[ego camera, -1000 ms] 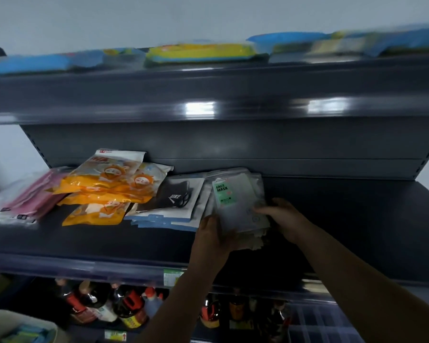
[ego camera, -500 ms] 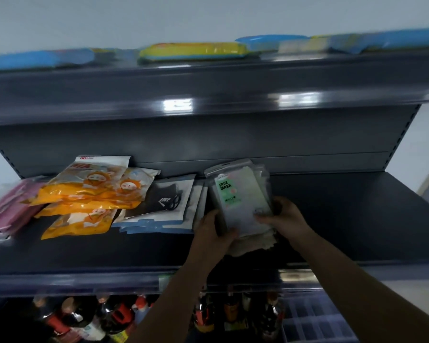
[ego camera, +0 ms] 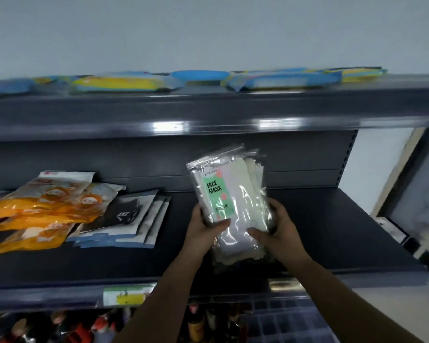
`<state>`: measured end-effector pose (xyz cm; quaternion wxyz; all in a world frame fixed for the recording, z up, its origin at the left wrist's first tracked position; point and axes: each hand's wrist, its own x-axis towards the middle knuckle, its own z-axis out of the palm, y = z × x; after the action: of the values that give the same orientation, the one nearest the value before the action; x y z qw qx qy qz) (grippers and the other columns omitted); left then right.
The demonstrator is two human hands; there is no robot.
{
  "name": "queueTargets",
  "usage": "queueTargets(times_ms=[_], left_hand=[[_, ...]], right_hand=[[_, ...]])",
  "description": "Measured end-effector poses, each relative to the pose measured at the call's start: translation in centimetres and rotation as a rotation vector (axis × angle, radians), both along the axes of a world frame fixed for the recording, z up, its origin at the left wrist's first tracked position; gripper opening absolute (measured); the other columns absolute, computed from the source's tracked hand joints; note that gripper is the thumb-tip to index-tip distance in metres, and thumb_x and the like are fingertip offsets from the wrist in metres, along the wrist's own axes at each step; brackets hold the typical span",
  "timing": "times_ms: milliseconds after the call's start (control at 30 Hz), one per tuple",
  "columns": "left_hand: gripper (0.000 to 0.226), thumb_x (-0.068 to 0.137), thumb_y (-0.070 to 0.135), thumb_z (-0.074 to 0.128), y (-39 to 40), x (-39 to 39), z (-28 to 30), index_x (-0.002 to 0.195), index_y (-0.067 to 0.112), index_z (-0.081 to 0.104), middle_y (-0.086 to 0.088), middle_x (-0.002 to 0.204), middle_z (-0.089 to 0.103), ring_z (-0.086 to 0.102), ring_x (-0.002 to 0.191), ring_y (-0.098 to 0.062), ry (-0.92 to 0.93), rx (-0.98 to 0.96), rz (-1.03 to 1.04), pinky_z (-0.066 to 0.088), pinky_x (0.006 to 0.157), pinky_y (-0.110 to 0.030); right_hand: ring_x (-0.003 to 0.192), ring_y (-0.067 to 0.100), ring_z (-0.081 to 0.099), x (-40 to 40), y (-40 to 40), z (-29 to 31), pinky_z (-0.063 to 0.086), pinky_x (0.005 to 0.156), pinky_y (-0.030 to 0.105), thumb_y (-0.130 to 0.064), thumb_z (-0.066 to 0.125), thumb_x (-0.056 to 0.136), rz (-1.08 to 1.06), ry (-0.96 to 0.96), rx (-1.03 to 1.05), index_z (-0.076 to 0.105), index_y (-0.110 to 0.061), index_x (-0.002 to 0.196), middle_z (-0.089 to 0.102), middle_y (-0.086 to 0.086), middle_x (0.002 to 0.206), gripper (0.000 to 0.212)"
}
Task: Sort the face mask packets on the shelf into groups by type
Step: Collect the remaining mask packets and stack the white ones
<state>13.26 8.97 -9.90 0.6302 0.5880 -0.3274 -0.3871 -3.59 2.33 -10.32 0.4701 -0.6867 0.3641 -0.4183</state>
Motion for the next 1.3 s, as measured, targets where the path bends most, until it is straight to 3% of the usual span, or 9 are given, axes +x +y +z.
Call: queueTargets(times_ms=[133, 300, 367, 467, 633, 800, 900, 1133, 1300], left_hand=[[0.075, 0.075, -0.002, 0.073, -0.9, -3.0, 0.8, 0.134, 0.028, 0.038, 0.006, 0.123, 0.058, 0.056, 0.115, -0.013, -0.179, -0.121, 0.020, 0.049, 0.096, -0.036], [0.086, 0.078, -0.002, 0.070, -1.7, -5.6, 1.6, 0.146, 0.022, 0.023, 0.012, 0.130, 0.045, 0.041, 0.122, 0.000, -0.340, -0.180, 0.011, 0.037, 0.078, 0.006], [0.085, 0.077, -0.002, 0.071, -2.0, -5.9, 1.5, 0.142, 0.031, 0.027, 0.015, 0.127, 0.050, 0.048, 0.116, 0.008, -0.345, -0.200, 0.027, 0.040, 0.078, 0.004], [0.081, 0.075, -0.006, 0.071, -2.2, -6.3, 1.7, 0.132, 0.038, 0.032, 0.018, 0.117, 0.056, 0.055, 0.099, 0.019, -0.308, -0.241, 0.042, 0.048, 0.074, -0.005], [0.085, 0.074, -0.004, 0.073, -1.9, -6.5, 1.6, 0.137, 0.036, 0.034, 0.005, 0.126, 0.058, 0.060, 0.110, -0.002, -0.229, -0.292, 0.050, 0.056, 0.077, -0.021], [0.100, 0.063, 0.029, 0.081, -1.1, -7.1, 1.3, 0.140, 0.052, 0.022, 0.005, 0.143, 0.044, 0.049, 0.128, -0.014, -0.304, -0.262, 0.088, 0.053, 0.093, -0.043], [0.100, 0.060, 0.031, 0.080, -0.8, -7.4, 1.4, 0.128, 0.071, 0.017, 0.008, 0.146, 0.040, 0.046, 0.130, -0.013, -0.307, -0.261, 0.107, 0.052, 0.096, -0.043], [0.101, 0.070, 0.008, 0.076, -0.6, -7.6, 0.5, 0.130, 0.059, 0.013, 0.005, 0.146, 0.039, 0.042, 0.132, -0.011, -0.340, -0.256, 0.097, 0.047, 0.101, -0.046], [0.105, 0.072, -0.003, 0.075, -0.8, -7.3, 1.1, 0.147, 0.040, 0.014, 0.008, 0.138, 0.048, 0.053, 0.115, 0.005, -0.272, -0.271, 0.056, 0.054, 0.082, -0.019]], right_hand=[[0.093, -0.001, 0.057, -2.1, -1.1, 1.0, 0.051, 0.061, 0.008, -0.001, 0.076, 0.073, 0.003, 0.050, -0.041, 0.030, -0.026, 0.134, 0.054, -0.017, 0.110, 0.080], [0.118, 0.008, 0.044, -3.8, -2.6, 1.7, 0.045, 0.084, 0.016, -0.001, 0.078, 0.069, 0.001, 0.072, -0.099, 0.019, -0.020, 0.144, 0.044, -0.011, 0.124, 0.097], [0.121, 0.008, 0.043, -4.0, -2.9, 1.7, 0.043, 0.090, 0.021, -0.002, 0.079, 0.068, 0.028, 0.079, -0.102, 0.014, -0.023, 0.146, 0.042, -0.014, 0.127, 0.104], [0.117, -0.002, 0.045, -4.1, -2.9, 1.5, 0.047, 0.081, 0.010, -0.001, 0.080, 0.066, 0.080, 0.025, -0.092, 0.012, -0.035, 0.143, 0.043, -0.022, 0.126, 0.108], [0.124, 0.000, 0.044, -4.1, -2.8, 0.9, 0.049, 0.081, 0.011, -0.001, 0.081, 0.064, 0.070, -0.052, -0.093, 0.013, -0.033, 0.146, 0.043, -0.012, 0.137, 0.111], [0.124, -0.001, 0.044, -4.4, -2.4, 0.5, 0.050, 0.081, 0.014, 0.001, 0.081, 0.063, 0.080, -0.083, -0.091, 0.007, -0.037, 0.146, 0.040, -0.022, 0.134, 0.117], [0.125, -0.001, 0.043, -4.5, -2.2, 0.6, 0.050, 0.087, 0.019, 0.001, 0.081, 0.061, 0.083, -0.086, -0.100, 0.007, -0.040, 0.145, 0.038, -0.026, 0.133, 0.119], [0.131, 0.000, 0.035, -4.6, -1.7, 0.4, 0.046, 0.099, 0.025, -0.002, 0.083, 0.063, 0.087, -0.085, -0.123, 0.006, -0.039, 0.145, 0.032, -0.033, 0.132, 0.118], [0.128, -0.004, 0.035, -4.7, -1.9, 0.8, 0.043, 0.098, 0.021, -0.007, 0.086, 0.061, 0.085, -0.083, -0.095, 0.002, -0.036, 0.147, 0.033, -0.035, 0.130, 0.123]])
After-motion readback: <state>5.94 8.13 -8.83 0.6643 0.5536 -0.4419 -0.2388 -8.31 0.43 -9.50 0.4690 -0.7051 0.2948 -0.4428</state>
